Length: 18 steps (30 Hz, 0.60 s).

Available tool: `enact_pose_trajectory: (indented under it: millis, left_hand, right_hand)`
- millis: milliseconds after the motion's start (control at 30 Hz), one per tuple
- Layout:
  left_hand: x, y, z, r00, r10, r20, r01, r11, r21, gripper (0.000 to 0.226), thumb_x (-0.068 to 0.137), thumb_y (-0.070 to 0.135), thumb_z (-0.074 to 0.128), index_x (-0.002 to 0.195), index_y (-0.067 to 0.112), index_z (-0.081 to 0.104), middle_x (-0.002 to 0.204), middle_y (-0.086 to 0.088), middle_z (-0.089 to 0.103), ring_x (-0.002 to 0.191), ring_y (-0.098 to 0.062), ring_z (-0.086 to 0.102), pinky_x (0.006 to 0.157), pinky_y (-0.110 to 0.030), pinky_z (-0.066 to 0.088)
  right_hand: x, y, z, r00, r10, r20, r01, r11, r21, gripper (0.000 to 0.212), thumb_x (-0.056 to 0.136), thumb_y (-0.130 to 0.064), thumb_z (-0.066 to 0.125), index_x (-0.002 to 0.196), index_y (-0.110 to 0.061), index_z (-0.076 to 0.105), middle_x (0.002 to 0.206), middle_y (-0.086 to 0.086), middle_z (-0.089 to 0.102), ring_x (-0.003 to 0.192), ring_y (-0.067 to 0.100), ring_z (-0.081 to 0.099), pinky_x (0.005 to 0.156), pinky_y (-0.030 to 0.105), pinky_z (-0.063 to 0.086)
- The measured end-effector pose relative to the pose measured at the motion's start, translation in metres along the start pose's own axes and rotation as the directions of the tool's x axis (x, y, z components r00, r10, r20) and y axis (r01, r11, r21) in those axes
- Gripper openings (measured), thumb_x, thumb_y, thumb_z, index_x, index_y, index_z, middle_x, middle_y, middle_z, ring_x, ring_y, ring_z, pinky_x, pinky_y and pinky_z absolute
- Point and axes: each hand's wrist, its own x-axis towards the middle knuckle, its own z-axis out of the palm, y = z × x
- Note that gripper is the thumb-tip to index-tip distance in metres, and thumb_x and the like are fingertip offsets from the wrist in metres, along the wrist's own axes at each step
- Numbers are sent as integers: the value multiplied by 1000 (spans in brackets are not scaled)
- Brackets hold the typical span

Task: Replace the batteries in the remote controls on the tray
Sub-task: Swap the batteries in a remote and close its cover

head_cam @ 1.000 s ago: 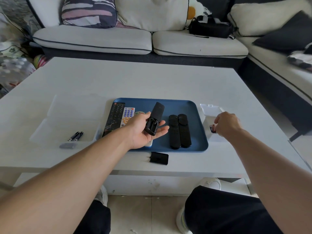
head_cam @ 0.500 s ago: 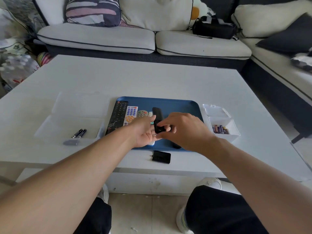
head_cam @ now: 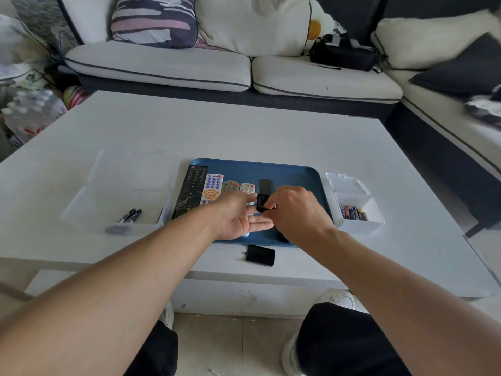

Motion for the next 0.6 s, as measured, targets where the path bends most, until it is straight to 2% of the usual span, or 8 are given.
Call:
enact_pose_trajectory:
  millis: [67, 100, 200, 367, 467, 600]
  left_hand:
    - [0, 0, -2, 1000, 7, -30, -6, 1000, 21, 21, 107, 11, 40, 114, 2, 58, 117, -20, 67, 103, -44, 67, 91, -51, 55]
    - [0, 0, -4, 998, 20, -54, -17, 999, 42, 21, 107, 12, 41, 117, 3, 57, 113, -18, 67, 102, -43, 67, 91, -50, 55]
    - [5, 0, -12, 987, 82, -135, -68, 992, 106, 30, 106, 12, 41, 133, 6, 54, 116, -17, 68, 93, -37, 71, 78, -46, 60]
    - [7, 5, -27, 955, 210, -212, -181, 972, 147, 24, 100, 16, 58, 122, 8, 61, 109, -12, 70, 82, -26, 71, 79, -41, 61]
    - [4, 9, -38, 914, 321, -250, -273, 939, 208, 11, 100, 18, 58, 107, 15, 66, 106, -10, 71, 85, -24, 71, 85, -41, 61]
    - [-4, 14, -54, 820, 497, -285, -399, 852, 339, 10, 99, 21, 61, 104, 17, 68, 100, -8, 74, 88, -26, 74, 85, -44, 61]
  right_hand:
    - [4, 3, 4, 999, 6, 34, -4, 999, -44, 17, 95, -30, 65, 105, -21, 76, 104, -1, 68, 90, 22, 65, 82, 33, 51]
    - [5, 5, 7, 999, -1, 54, 5, 997, -76, 18, 96, -31, 65, 105, -22, 77, 105, -1, 68, 92, 22, 65, 84, 33, 51]
    - [6, 7, 9, 993, 3, 121, 12, 992, -123, 20, 96, -31, 65, 109, -23, 77, 109, -1, 67, 97, 20, 62, 86, 32, 49]
    - [7, 6, 17, 972, 69, 223, -46, 993, -107, 16, 87, -31, 77, 99, -20, 78, 103, 0, 69, 89, 20, 66, 76, 29, 54]
    - [8, 5, 26, 954, 103, 283, -68, 989, -129, 13, 85, -29, 79, 95, -21, 78, 97, 0, 72, 83, 19, 67, 69, 27, 52]
    - [13, 3, 36, 940, 135, 313, -86, 982, -166, 8, 86, -22, 77, 93, -19, 77, 90, 0, 73, 78, 18, 68, 68, 28, 57]
